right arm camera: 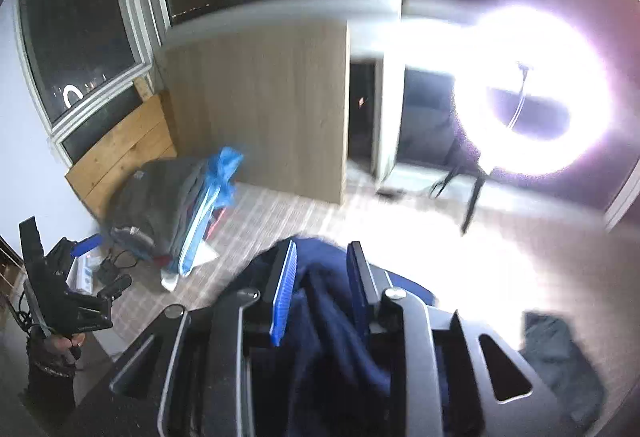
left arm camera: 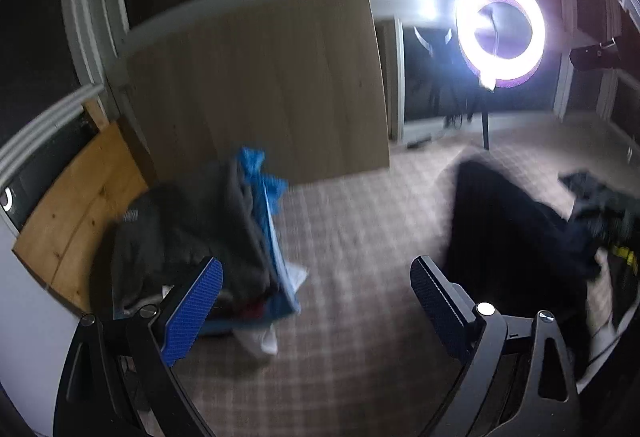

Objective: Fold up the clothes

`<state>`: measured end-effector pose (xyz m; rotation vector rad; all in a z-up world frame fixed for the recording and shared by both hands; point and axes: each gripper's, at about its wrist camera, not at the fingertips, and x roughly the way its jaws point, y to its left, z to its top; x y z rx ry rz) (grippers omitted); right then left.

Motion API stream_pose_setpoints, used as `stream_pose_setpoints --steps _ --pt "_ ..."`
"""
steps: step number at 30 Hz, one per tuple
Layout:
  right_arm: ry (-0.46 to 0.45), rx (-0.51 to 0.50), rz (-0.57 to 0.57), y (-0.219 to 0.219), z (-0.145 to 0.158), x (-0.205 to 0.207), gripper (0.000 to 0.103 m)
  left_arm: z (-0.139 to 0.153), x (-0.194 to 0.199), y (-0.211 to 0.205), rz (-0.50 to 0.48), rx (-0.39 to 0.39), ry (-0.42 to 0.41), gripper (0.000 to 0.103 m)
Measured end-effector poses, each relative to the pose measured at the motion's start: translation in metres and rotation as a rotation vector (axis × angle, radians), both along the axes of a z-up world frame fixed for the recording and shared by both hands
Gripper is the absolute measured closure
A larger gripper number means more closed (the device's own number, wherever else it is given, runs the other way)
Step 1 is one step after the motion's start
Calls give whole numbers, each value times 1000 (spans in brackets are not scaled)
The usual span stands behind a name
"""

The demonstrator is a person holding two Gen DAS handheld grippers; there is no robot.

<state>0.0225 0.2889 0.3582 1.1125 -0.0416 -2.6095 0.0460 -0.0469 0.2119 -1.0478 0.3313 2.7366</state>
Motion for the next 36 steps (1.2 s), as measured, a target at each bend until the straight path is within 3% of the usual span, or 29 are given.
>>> stream_pose_setpoints --steps 1,3,8,13,15,18,19,20,22,23,26,28,33,36 --pt "-15 4 -1 6 -14 0 53 -9 -1 2 -12 -4 -25 8" --pt "-42 54 -56 11 -45 8 47 -29 -2 12 -47 -4 -79 8" --pt "-217 224 -165 47 -141 24 47 -81 -3 62 -173 2 -225 8" --pt "-385 87 -161 77 -211 37 47 -122 3 122 -250 16 -345 8" --pt "-412 63 -130 77 -237 42 47 -136 7 142 -278 4 -382 8" --pt "-394 113 -64 64 -256 43 49 -158 9 172 -298 -70 -413 8" --pt "-385 108 -48 62 -257 42 82 -164 10 178 -298 -91 -420 14" --pt "-385 78 -35 64 -255 40 102 -168 10 183 -297 -106 -426 33" --pt "-314 2 -67 83 -224 36 102 -169 9 186 -284 -116 -437 59" --pt "-269 -35 -88 94 -205 35 102 -166 7 184 -270 -109 -439 60" --pt "-142 -125 -145 131 -145 32 102 -153 3 171 -229 -68 -421 60" --pt "-57 -61 -198 151 -111 33 102 -142 1 159 -184 -45 -402 61" --pt "-15 -30 -340 199 -87 28 102 -130 10 155 -165 18 -413 55" --pt "-34 41 -415 216 -97 28 102 -133 23 173 -205 11 -429 40"
